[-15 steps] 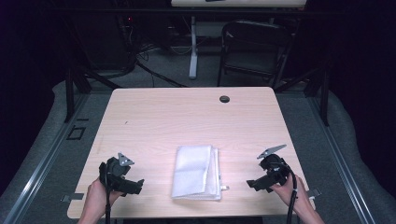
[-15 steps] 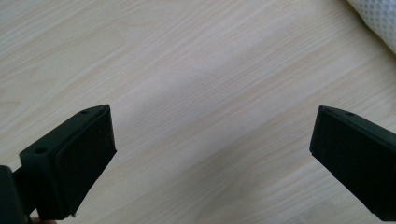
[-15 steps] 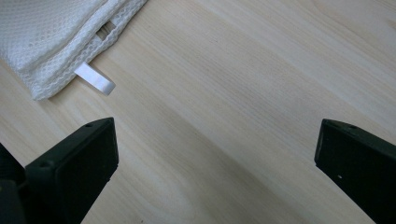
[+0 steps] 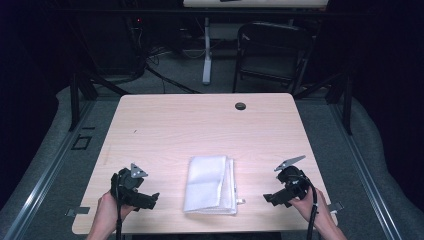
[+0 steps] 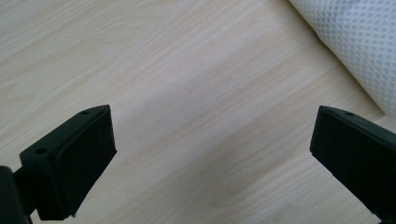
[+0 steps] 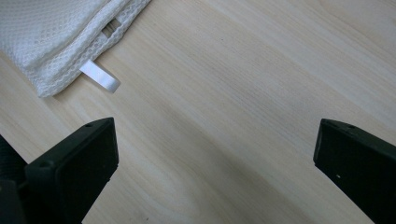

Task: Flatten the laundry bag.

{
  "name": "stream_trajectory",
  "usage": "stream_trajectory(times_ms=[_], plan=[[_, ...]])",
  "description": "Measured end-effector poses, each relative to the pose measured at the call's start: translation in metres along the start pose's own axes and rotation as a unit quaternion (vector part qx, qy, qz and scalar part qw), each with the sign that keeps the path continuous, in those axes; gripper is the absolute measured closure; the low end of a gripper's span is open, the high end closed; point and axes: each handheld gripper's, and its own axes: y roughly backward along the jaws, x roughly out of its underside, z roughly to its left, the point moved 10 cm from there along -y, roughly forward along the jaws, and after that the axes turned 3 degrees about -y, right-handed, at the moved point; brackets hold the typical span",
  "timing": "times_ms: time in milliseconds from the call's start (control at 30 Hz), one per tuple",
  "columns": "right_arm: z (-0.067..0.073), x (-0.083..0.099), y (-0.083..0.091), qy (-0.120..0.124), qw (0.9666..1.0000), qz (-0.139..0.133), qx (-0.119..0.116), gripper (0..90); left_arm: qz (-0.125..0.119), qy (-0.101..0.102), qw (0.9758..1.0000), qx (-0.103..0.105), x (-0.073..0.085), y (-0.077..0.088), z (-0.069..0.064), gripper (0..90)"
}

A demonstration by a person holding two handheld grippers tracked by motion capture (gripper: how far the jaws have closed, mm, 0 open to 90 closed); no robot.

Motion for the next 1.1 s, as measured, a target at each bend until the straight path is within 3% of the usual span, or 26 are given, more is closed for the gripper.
stream_trajectory(times_ms=[233,433,467,500,700,1100], plan=[[0.001,0.001,0.000,0.008,1.0000,0.001,-0.002,0.0,-0.013,-0.010,0.9998,0.011,-0.010,0.004,-0.013,0.2],[0.003,-0.001,-0.002,0.001,1.0000,-0.006,-0.002,0.0,-0.016,-0.014,0.9995,0.022,-0.016,0.003,-0.024,0.2],[0.004,0.000,-0.002,0.004,1.0000,-0.002,-0.007,0.0,-0.013,-0.017,0.9993,0.032,-0.017,0.004,-0.027,0.2],[0.003,0.000,-0.001,0.011,0.9999,0.004,-0.006,0.0,-0.017,-0.017,0.9994,0.026,-0.018,0.004,-0.029,0.3],[0.007,-0.001,0.002,0.017,0.9998,-0.001,-0.002,0.0,-0.023,-0.040,0.9983,0.037,-0.026,0.007,-0.051,0.4],[0.006,-0.001,-0.002,0.016,0.9998,0.006,-0.003,0.0,-0.017,-0.079,0.9953,0.054,-0.038,-0.003,-0.084,0.1]])
